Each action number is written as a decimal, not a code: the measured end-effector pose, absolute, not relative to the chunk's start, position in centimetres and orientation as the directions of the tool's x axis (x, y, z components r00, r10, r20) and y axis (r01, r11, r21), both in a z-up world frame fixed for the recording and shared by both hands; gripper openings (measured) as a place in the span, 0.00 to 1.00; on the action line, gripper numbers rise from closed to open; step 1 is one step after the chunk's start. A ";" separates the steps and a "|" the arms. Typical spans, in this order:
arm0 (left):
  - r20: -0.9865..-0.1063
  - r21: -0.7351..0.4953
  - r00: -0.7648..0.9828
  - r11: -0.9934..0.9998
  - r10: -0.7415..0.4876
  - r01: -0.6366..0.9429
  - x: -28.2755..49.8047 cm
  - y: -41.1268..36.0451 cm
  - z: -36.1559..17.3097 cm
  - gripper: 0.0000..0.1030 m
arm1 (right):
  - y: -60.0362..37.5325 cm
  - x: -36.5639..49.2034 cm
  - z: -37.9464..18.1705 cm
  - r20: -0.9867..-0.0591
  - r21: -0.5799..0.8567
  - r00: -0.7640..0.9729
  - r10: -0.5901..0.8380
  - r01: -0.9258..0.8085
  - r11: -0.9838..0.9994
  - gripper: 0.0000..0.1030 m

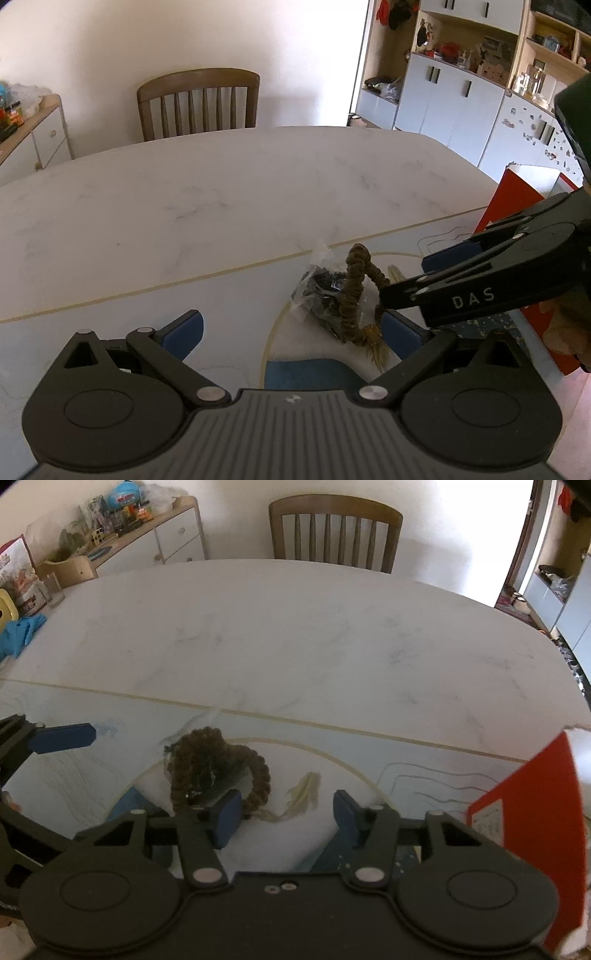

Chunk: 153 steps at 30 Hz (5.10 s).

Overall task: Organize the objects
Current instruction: 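Grasp the dark bag with the left gripper while the right gripper grasps the brown bead bracelet, then carry the dark bag and bead bracelet into the red box and release both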

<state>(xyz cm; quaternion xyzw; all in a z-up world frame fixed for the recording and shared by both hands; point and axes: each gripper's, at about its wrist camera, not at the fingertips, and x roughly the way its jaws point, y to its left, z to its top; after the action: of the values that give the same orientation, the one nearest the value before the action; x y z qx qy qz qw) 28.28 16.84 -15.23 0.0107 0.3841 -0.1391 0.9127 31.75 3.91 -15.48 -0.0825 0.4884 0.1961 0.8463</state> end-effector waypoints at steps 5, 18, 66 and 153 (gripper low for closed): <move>-0.706 -0.092 0.662 0.959 -0.254 0.270 28.8 16.9 -15.9 1.00 | 3.9 32.3 -15.6 -0.859 0.067 0.435 0.270 -0.426 0.902 0.42; -0.692 -0.155 0.650 0.944 -0.314 0.291 28.9 17.0 -15.7 0.99 | 3.0 32.3 -15.7 -0.847 0.147 0.421 0.326 -0.404 0.903 0.00; -0.717 -0.149 0.621 0.940 -0.316 0.306 31.5 16.3 -15.8 0.77 | 0.8 30.3 -16.0 -0.877 0.158 0.382 0.293 -0.346 0.925 0.04; -0.808 -0.048 0.485 0.859 -0.334 0.510 25.2 -19.2 -8.6 0.32 | -31.1 24.8 -10.2 -0.770 0.248 0.560 0.304 -0.177 0.953 0.05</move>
<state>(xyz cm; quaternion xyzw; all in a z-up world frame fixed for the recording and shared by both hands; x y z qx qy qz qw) 25.22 -19.16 -8.61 0.0995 0.4436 -0.2466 0.8559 24.76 -31.12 -10.15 0.0709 0.4486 0.1368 0.8804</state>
